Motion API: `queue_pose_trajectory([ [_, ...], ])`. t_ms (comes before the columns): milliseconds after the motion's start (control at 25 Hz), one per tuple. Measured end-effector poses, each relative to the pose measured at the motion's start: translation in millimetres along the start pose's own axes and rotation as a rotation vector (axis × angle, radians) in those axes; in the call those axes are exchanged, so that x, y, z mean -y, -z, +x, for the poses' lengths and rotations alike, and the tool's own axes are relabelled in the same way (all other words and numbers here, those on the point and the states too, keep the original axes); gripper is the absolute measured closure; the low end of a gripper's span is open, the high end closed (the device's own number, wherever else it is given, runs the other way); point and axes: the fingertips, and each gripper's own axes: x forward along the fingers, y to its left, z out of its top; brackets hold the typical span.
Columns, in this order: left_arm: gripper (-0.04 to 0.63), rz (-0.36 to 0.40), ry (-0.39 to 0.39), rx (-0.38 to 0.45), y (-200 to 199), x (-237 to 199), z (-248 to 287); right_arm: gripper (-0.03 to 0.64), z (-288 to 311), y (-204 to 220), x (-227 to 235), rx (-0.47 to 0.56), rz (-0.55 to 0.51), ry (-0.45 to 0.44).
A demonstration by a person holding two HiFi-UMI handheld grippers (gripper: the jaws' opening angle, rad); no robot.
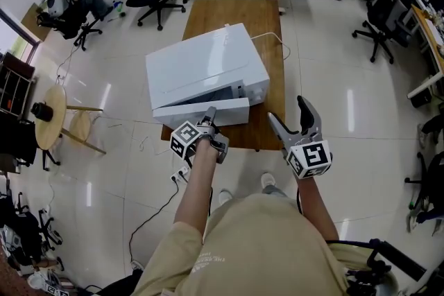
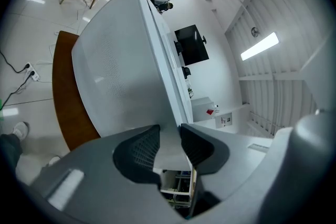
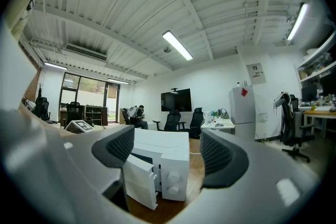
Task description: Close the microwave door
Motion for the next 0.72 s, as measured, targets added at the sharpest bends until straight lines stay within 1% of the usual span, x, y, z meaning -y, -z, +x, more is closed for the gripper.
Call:
queue_pose_trajectory([
  [160,0.462,-0.013,0.014,0.03,-13,4,12,0.235,0,-3,-3,-0.001,-0.003,0.006],
  [360,0.459,-0.035,-0.042,0.037,-19,7,25,0.235,1,0,8,-0.006,0.002,0.021],
  [520,0.457,-0.023,-0.047,0.061,-23,7,30,0.235,8,1,9,-0.007,0.011,0.017],
  [600,0.454,-0.008,-0.077,0.078,-26,7,31,0.235,13,2,0,-0.009,0.006,0.001],
  [680,0.448,0.015,-0.1,0.073,-26,9,30,0.235,17,3,-13,-0.012,-0.002,-0.021],
  [720,0.448,0.024,-0.098,0.063,-25,10,30,0.235,19,4,-20,-0.014,-0.003,-0.036],
])
